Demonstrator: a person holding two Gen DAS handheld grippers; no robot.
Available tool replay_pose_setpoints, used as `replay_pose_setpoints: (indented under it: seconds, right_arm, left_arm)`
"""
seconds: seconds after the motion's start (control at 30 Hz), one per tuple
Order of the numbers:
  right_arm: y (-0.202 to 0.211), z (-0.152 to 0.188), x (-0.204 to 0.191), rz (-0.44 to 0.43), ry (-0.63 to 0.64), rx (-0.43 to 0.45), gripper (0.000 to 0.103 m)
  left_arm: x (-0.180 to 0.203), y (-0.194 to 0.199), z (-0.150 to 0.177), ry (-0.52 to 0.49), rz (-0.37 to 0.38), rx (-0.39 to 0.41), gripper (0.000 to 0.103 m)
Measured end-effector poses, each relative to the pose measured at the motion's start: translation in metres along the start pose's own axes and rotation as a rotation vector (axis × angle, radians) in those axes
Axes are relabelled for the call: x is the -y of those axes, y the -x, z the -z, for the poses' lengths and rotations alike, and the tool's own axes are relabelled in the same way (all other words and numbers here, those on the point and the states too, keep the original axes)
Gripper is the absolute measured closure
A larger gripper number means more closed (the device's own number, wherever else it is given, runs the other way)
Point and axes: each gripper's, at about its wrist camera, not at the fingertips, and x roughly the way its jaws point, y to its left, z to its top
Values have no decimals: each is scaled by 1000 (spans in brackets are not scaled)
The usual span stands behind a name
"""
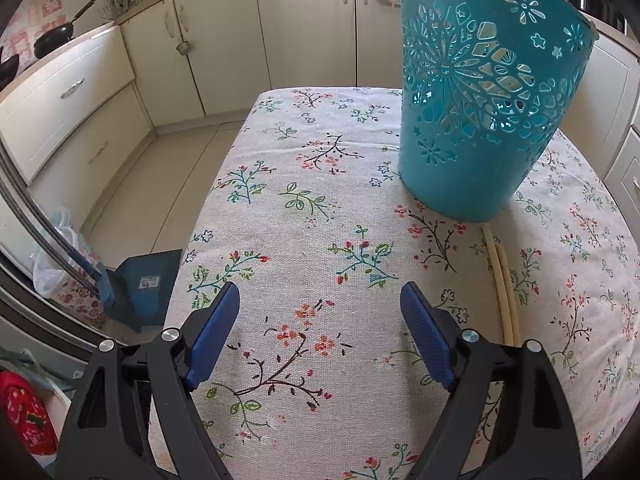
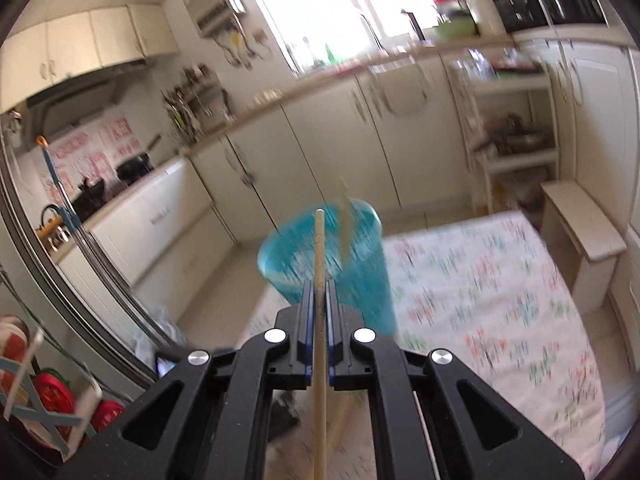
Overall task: Organize utensils
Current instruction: 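Lift the chopstick with the right tool and drop it into the basket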
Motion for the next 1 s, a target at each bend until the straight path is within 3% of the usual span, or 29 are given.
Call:
replay_pose_setpoints:
  seconds: [0.3,0.63,0.8,1.0]
  right_arm:
    - [-9,-68,-28,-31,6,190,97]
    - [-55,-94,-26,53,-17,308,97]
    - [-87,-84,-14,99,-25,259,97]
    - [-109,-49,-5,132,-8,119,97]
  left_arm:
    - [-1,-1,0,1,11,-1,24]
    - [-2,-6,-1,14,12,-22,24]
    - [-5,-8,-3,31,19,-31,24]
    - [-4,-10,-3,27,13,-37,24]
